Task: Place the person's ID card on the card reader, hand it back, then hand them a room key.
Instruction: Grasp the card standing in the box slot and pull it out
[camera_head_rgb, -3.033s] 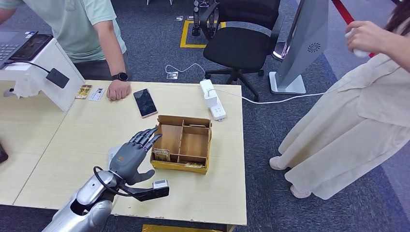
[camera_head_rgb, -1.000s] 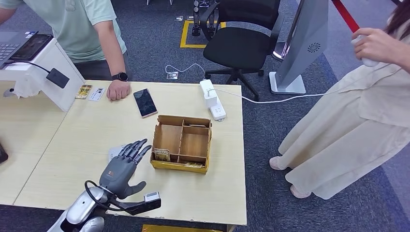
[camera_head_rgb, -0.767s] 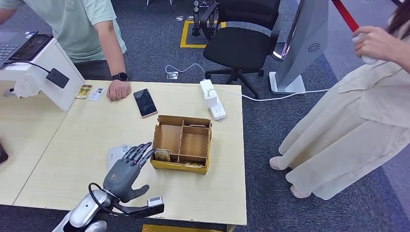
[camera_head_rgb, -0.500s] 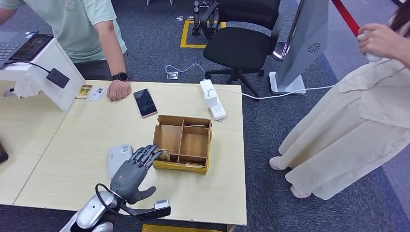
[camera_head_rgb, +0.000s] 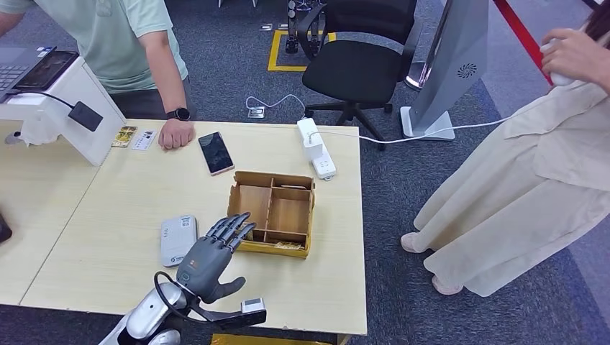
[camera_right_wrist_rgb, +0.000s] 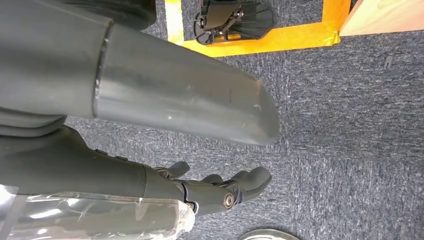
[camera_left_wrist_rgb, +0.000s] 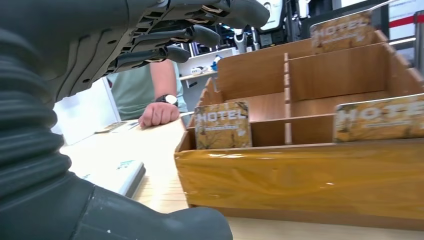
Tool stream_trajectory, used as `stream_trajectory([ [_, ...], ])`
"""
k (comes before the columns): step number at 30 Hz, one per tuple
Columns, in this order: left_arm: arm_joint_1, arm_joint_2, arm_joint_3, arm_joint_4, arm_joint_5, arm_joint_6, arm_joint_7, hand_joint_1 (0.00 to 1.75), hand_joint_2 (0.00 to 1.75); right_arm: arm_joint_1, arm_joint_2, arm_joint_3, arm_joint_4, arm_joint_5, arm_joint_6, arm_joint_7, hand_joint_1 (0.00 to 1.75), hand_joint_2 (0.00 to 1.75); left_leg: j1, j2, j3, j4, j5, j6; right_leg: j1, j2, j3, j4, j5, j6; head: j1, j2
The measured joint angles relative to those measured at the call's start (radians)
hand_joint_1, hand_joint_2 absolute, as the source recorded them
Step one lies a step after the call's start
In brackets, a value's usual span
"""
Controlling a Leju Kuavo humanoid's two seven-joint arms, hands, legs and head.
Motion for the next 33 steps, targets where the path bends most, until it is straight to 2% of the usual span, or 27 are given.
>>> stream_trajectory([
  [15,-0.037,-0.048,-0.082,0.004,0.005,0.000,-0.003,0.00,1.75,-0.003,0.000,0.001,0.000,-0.001,0.000,0.000,0.00,0.00,0.000,0.000,0.000,0.000,0.000,0.000,0.000,0.000,0.000,0.000,0.000,0.000,0.000,0.000],
  [33,-0.071,-0.109,-0.104,0.044,0.022,0.003,0.000,0.00,1.75,-0.002,0.000,0.008,0.000,0.002,0.001,0.013,0.00,0.00,0.000,0.000,0.000,0.000,0.000,0.000,0.000,0.000,0.000,0.000,0.000,0.000,0.000,0.000],
])
